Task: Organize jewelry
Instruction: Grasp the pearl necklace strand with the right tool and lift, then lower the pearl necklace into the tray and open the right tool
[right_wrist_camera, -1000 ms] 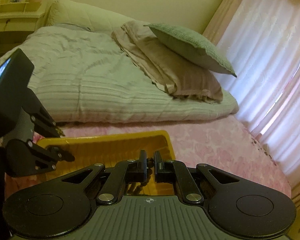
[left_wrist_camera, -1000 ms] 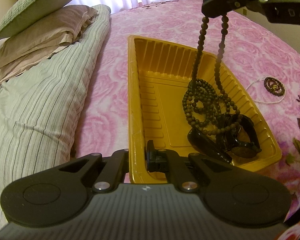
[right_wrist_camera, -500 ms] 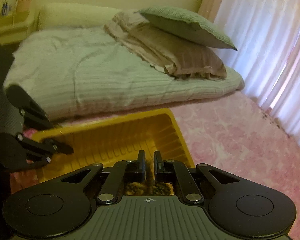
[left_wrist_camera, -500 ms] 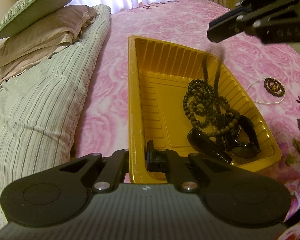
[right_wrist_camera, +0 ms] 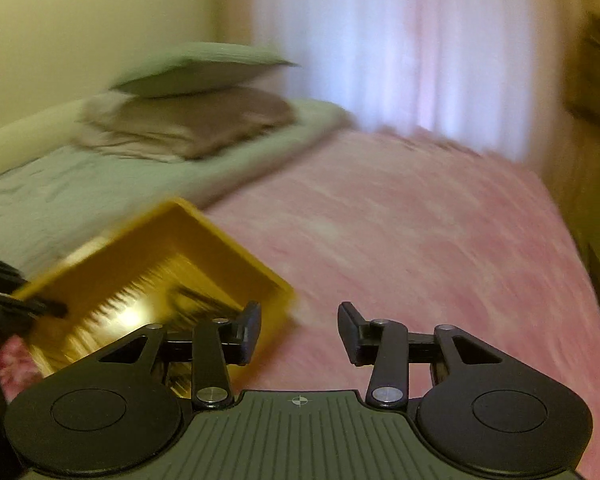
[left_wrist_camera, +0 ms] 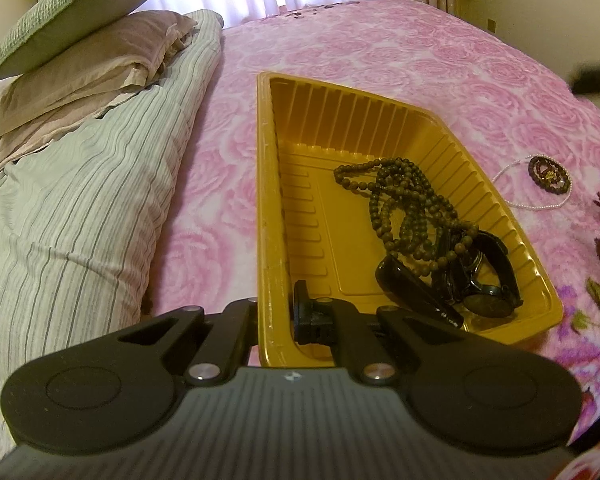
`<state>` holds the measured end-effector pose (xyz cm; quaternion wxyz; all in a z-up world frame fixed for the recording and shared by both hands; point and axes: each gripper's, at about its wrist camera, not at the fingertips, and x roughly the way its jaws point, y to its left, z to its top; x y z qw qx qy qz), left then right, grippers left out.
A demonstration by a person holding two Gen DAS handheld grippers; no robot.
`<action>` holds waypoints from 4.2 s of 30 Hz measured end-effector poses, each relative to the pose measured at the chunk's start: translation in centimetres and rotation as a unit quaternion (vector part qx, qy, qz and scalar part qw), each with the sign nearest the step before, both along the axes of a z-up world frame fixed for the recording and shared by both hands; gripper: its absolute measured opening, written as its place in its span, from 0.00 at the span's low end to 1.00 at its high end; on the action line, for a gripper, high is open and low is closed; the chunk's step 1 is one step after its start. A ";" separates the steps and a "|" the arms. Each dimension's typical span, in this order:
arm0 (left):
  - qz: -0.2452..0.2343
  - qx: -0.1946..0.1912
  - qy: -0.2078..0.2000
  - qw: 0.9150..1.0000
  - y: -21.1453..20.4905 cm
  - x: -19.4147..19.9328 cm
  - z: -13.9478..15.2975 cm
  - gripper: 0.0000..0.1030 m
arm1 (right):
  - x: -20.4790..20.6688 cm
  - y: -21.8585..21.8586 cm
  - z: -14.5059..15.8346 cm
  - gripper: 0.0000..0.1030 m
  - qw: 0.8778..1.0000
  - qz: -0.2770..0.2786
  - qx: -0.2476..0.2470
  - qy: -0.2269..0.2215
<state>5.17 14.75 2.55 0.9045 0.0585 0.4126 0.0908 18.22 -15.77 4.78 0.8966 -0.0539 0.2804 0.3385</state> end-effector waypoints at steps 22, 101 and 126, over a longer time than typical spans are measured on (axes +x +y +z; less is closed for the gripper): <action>-0.003 0.011 0.005 1.000 -0.1 0.2 0.3 0.02 | 1.1 -5.4 -8.4 0.27 0.989 -0.114 0.004 0.092; 0.000 0.017 0.007 1.000 -0.4 0.2 -0.1 0.02 | 1.9 -3.0 -9.3 0.03 0.995 -0.064 -0.072 0.030; -0.007 0.013 0.001 1.000 -0.3 0.0 0.2 0.02 | -5.3 3.5 9.3 0.03 0.969 0.122 -0.079 -0.199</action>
